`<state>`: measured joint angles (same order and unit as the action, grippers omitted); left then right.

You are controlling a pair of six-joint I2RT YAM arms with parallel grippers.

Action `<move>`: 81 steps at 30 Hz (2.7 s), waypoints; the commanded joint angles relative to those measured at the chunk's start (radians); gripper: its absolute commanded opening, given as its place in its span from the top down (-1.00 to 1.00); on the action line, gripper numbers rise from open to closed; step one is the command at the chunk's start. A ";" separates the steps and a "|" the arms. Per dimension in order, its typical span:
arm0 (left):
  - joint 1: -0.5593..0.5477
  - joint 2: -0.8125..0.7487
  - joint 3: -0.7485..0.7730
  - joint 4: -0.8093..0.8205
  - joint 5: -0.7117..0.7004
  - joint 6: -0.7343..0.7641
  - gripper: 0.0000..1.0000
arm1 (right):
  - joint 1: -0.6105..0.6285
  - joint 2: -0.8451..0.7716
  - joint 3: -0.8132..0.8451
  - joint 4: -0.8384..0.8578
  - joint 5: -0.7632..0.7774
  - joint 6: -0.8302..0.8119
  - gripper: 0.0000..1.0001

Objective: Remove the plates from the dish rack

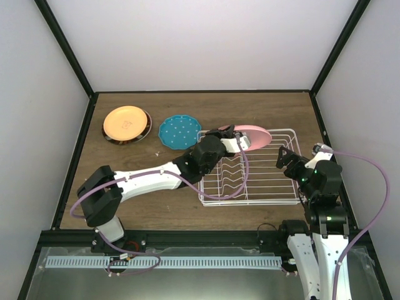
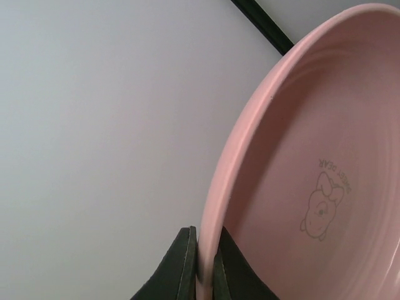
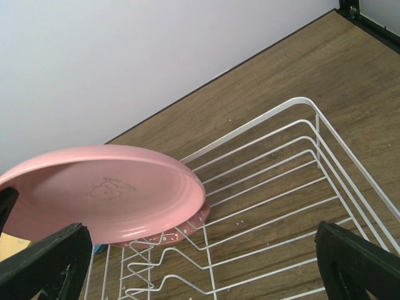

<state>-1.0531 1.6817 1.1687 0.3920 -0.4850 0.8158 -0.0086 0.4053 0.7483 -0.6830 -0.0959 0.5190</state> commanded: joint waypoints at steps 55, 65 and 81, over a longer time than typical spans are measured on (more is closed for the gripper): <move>1.330 0.140 0.071 -0.743 0.645 -1.548 0.70 | 0.010 -0.004 -0.010 0.002 -0.026 0.049 -1.00; 1.335 0.126 0.093 -0.778 0.625 -1.546 -0.49 | 0.010 0.010 -0.020 0.024 -0.029 0.058 -1.00; 1.247 0.000 0.324 -0.692 0.677 -1.389 -0.61 | 0.010 0.035 -0.042 0.061 -0.053 0.044 -1.00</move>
<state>0.2707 1.7283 1.4559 -0.4454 0.0292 -0.6975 -0.0086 0.4404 0.7166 -0.6510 -0.1368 0.5659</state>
